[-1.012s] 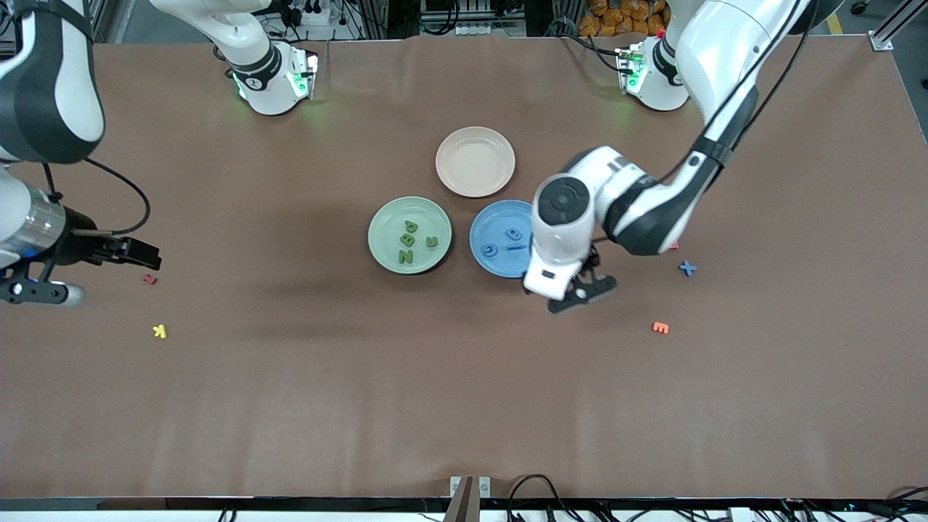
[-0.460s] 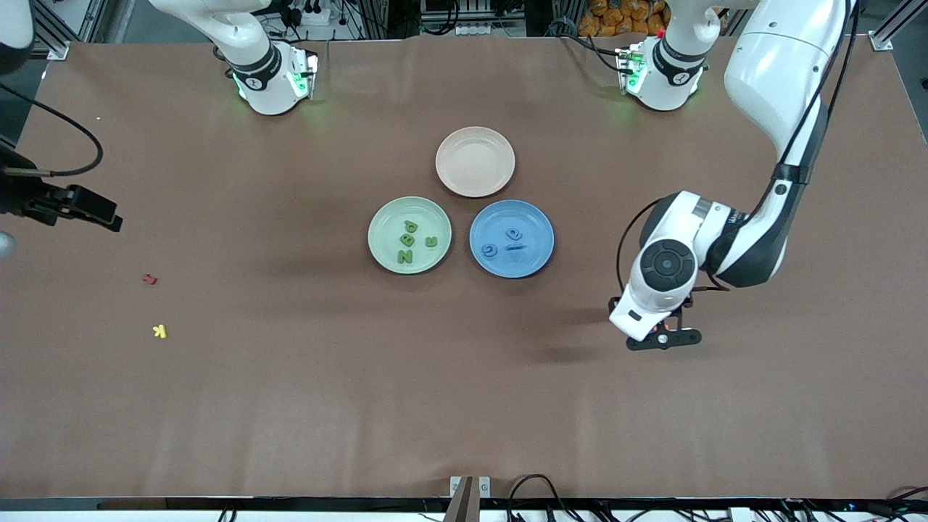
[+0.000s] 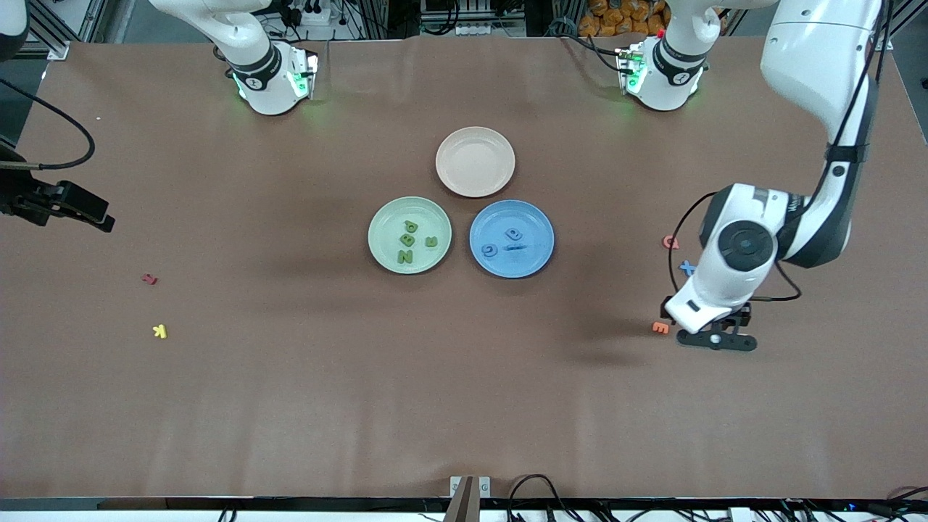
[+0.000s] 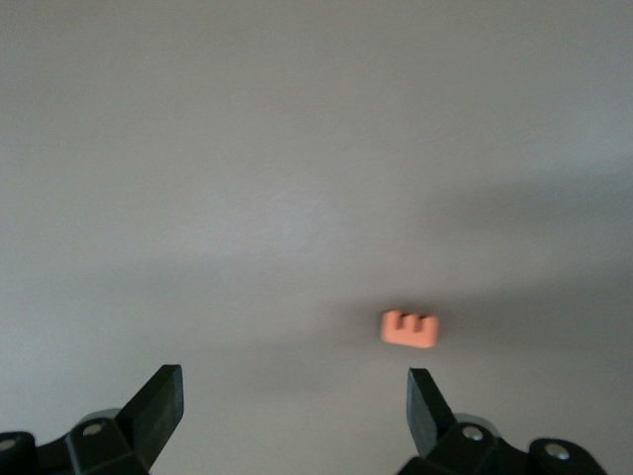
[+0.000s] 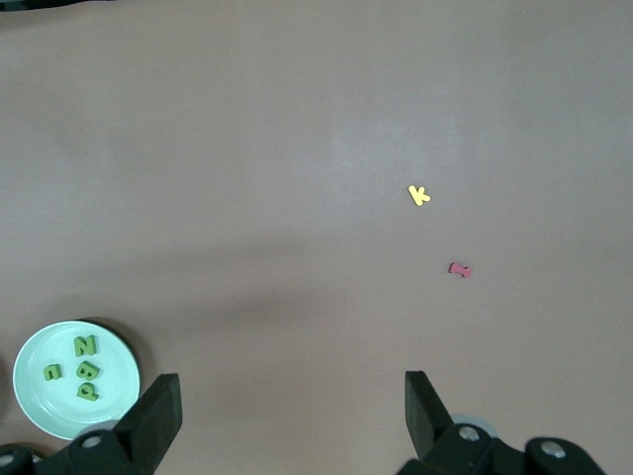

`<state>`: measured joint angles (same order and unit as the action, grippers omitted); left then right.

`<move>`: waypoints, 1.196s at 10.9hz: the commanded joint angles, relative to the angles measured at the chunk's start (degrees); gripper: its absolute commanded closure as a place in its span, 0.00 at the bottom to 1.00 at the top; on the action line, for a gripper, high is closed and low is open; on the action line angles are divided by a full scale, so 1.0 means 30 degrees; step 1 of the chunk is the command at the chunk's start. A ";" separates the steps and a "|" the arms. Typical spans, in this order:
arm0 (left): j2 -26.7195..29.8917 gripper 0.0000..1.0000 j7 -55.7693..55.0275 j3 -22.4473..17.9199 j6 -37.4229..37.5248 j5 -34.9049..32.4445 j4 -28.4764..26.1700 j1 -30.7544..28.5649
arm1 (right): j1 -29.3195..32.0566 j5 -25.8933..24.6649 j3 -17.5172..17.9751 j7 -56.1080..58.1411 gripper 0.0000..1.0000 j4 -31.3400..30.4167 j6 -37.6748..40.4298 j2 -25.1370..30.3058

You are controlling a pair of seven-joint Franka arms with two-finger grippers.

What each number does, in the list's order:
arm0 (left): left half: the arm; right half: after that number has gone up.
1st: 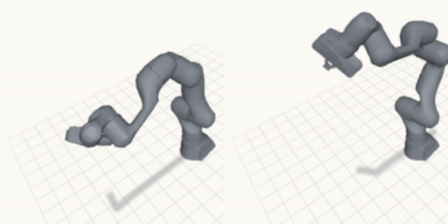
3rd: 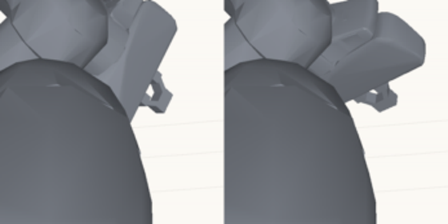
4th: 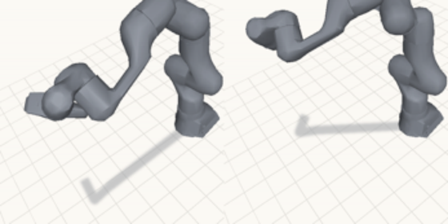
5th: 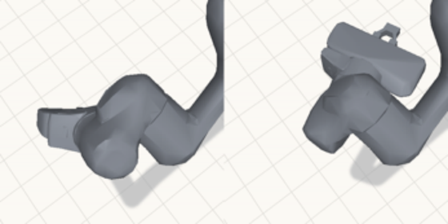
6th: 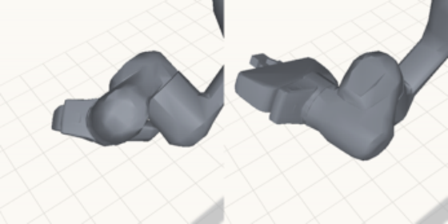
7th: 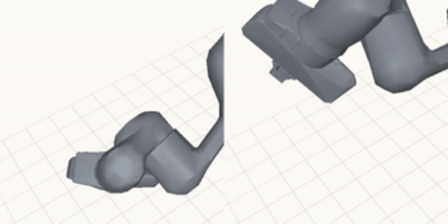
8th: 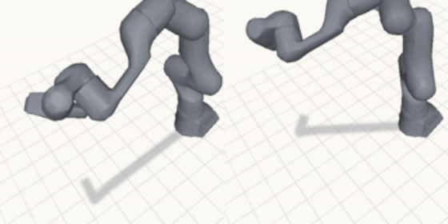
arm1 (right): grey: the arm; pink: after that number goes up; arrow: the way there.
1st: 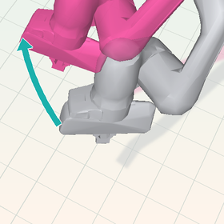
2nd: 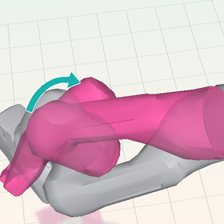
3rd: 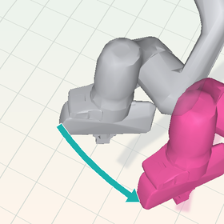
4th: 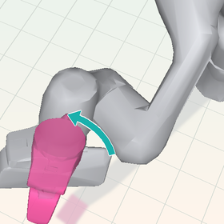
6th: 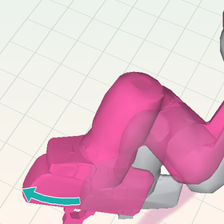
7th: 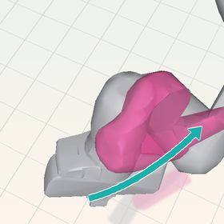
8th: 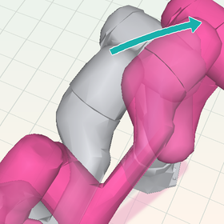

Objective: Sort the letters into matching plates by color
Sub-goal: 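Move the left gripper to the blue X while the right gripper withdraws, then lower the left gripper onto the blue X and close it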

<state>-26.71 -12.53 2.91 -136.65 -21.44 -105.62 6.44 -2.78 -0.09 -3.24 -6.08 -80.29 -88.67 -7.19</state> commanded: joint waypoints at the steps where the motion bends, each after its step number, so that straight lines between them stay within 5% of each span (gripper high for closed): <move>1: 0.3065 0.00 0.1716 -0.1524 -0.4572 0.0846 -0.6436 0.0227 | -0.0068 0.0265 -0.0092 0.0004 0.00 -0.2356 -0.0767 0.1807; 5: 0.3836 0.00 0.0379 -0.1905 -0.4548 0.2735 -0.9639 0.0079 | -0.0068 0.0148 -0.0092 0.0034 0.00 -0.3265 -0.1177 0.2102; 8: 0.2989 0.00 -0.1854 -0.3044 -0.4548 0.4884 -0.9181 0.0138 | -0.0039 0.0059 -0.0121 -0.0142 0.00 -0.2887 -0.1207 0.1985; 13: 0.2517 0.00 -0.2033 -0.3108 -0.4548 0.7144 -0.9031 0.0343 | 0.0283 0.0235 -0.0150 -0.0201 0.00 -0.2241 -0.1002 0.1897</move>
<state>-18.18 -17.31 -6.03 -149.59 -2.03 -133.43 6.36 -2.39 -0.10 -3.69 -6.11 -87.19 -91.82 -2.20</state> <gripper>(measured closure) 0.000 0.000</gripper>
